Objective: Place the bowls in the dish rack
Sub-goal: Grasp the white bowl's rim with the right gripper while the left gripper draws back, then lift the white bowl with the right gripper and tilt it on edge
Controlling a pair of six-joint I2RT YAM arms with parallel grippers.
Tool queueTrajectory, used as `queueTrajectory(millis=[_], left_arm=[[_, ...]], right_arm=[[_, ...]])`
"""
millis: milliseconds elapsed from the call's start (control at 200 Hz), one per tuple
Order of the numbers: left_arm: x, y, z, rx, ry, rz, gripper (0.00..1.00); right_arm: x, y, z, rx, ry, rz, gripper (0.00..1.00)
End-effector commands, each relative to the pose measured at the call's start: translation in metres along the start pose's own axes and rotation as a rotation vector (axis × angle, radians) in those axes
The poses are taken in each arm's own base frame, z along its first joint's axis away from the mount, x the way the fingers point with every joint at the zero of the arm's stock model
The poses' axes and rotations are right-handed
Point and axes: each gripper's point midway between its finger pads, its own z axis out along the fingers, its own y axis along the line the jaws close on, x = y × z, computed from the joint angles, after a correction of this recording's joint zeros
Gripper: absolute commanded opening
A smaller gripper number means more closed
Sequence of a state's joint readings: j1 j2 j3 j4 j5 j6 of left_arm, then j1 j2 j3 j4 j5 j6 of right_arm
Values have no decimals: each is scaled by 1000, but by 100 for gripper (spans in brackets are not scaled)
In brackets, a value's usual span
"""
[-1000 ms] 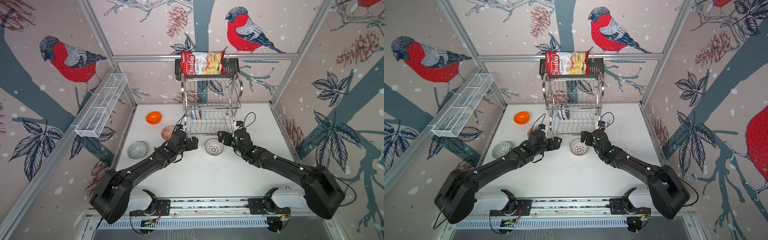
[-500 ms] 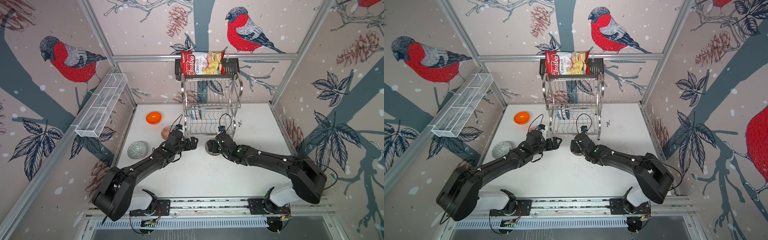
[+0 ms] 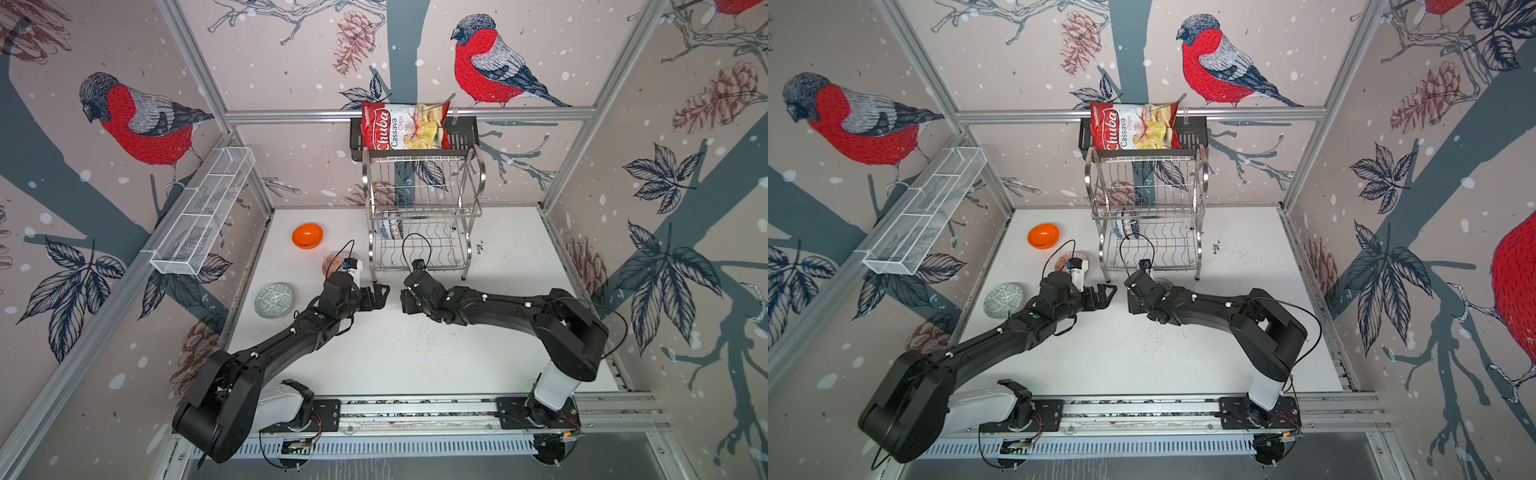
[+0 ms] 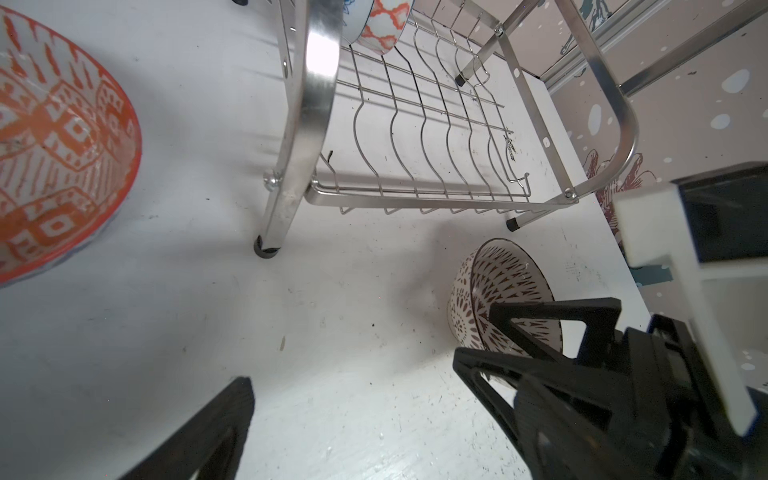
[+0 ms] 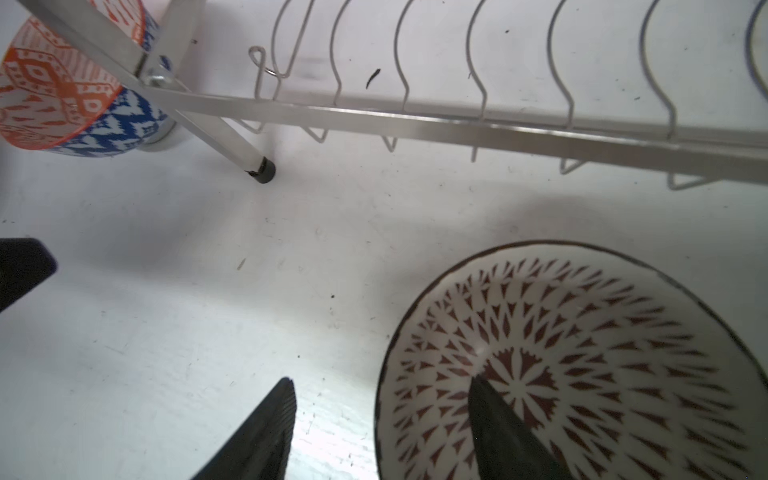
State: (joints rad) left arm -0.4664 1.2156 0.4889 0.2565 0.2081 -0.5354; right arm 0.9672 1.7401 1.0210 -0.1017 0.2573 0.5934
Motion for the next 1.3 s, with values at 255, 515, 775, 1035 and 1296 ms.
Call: queueTrajectory(millis=[255,515,775,1035,1296], left_arm=[[-17,-9,-16,41,-121,48,98],[-17,-7,-16,38,-132,45,98],[-17,-7,-16,36,-132,44,98],[-17,-8,-16,41,-127,45,98],[-20,-14,-20,67,-139,52,98]], right_arm=[[2,-8,14,55,12,-29,45],[2,-12,13,67,4,-31,21],[-2,0,-3,-68,-29,8,3],[-20,7,-32,-198,-91,45,1],[-48,17,-85,-439,-228,101,0]])
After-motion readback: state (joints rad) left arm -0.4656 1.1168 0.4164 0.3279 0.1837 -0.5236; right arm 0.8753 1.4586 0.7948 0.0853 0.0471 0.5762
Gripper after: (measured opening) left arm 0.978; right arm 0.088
